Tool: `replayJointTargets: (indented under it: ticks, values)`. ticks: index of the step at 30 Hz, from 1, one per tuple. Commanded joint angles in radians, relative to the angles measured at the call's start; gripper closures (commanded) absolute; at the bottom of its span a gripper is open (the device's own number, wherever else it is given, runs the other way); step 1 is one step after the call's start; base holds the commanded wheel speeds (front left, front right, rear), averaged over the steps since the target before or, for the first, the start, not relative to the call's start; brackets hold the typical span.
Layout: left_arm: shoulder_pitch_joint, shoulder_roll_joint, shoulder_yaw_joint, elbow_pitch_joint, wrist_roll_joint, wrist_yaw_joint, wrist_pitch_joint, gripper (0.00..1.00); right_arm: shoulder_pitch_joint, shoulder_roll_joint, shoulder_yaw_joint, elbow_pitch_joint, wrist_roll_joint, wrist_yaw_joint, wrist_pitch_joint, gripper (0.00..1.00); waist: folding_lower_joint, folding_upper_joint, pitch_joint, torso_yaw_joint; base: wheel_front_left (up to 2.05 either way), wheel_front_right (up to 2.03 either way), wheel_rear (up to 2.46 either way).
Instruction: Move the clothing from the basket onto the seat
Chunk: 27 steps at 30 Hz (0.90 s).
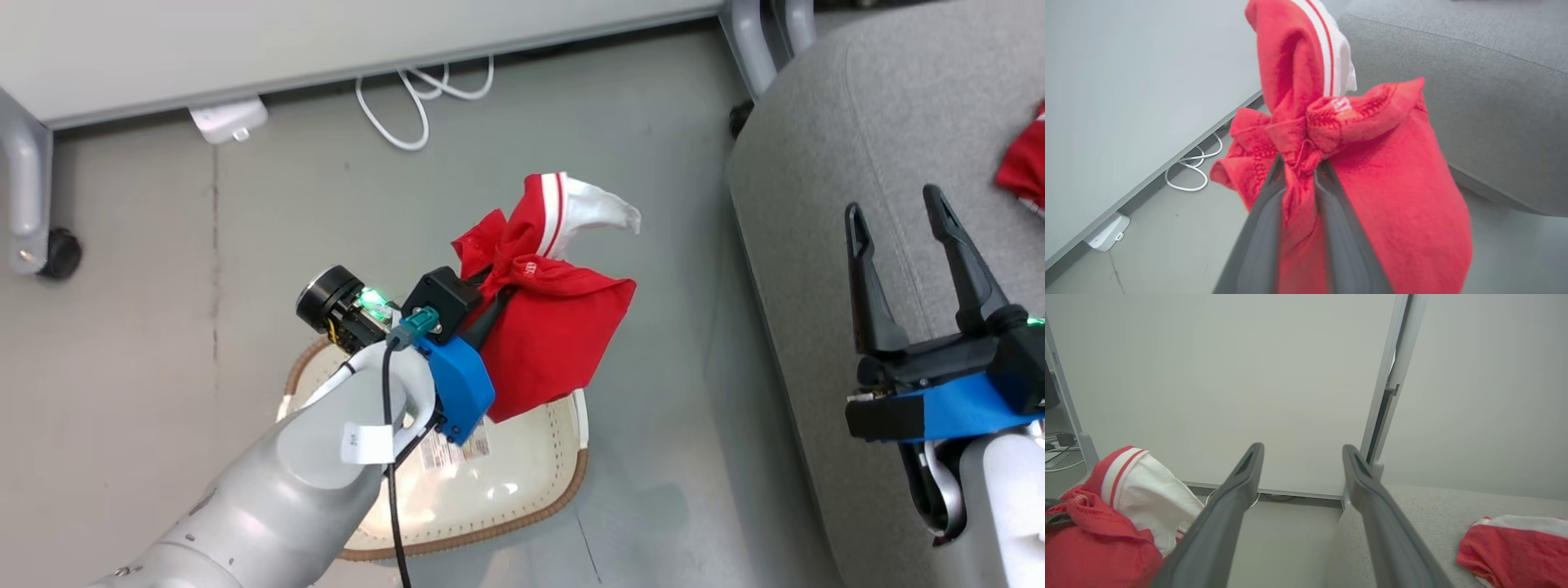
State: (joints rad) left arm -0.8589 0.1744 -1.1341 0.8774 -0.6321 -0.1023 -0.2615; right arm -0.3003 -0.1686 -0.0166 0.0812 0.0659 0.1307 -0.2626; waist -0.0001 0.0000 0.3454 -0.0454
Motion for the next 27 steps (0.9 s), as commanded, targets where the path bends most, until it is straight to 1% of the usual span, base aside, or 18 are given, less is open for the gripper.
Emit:
replayJointTargets:
  ticks: [1,8,15,22,27]
  values:
    - [0.017,0.005,0.034,-0.029,0.001,0.006,-0.005,1.00,0.024,-0.001,-0.002,0.005,0.009,0.000,-0.003,0.00,0.0001,0.0000,-0.045,0.012,0.00,0.00,0.00]
    - [0.053,0.007,0.148,-0.141,0.022,0.021,-0.005,1.00,0.070,0.009,0.000,0.018,0.013,0.000,-0.003,0.00,0.0001,0.0000,-0.113,0.017,0.00,0.00,0.00]
    - [0.089,-0.013,0.233,-0.227,0.055,0.025,-0.005,1.00,0.123,0.014,0.011,0.036,0.023,0.000,-0.003,0.00,0.0001,0.0000,-0.192,0.019,0.00,0.00,0.00]
    - [0.101,-0.040,0.254,-0.255,0.079,0.015,-0.005,1.00,0.170,0.016,0.023,0.046,0.031,0.000,-0.003,0.00,0.0001,0.0000,-0.252,0.025,0.00,0.00,0.00]
    - [0.092,-0.050,0.256,-0.250,0.083,0.006,-0.005,1.00,0.193,0.016,0.034,0.052,0.037,0.000,-0.003,0.00,0.0001,0.0000,-0.276,0.032,0.00,0.00,0.00]
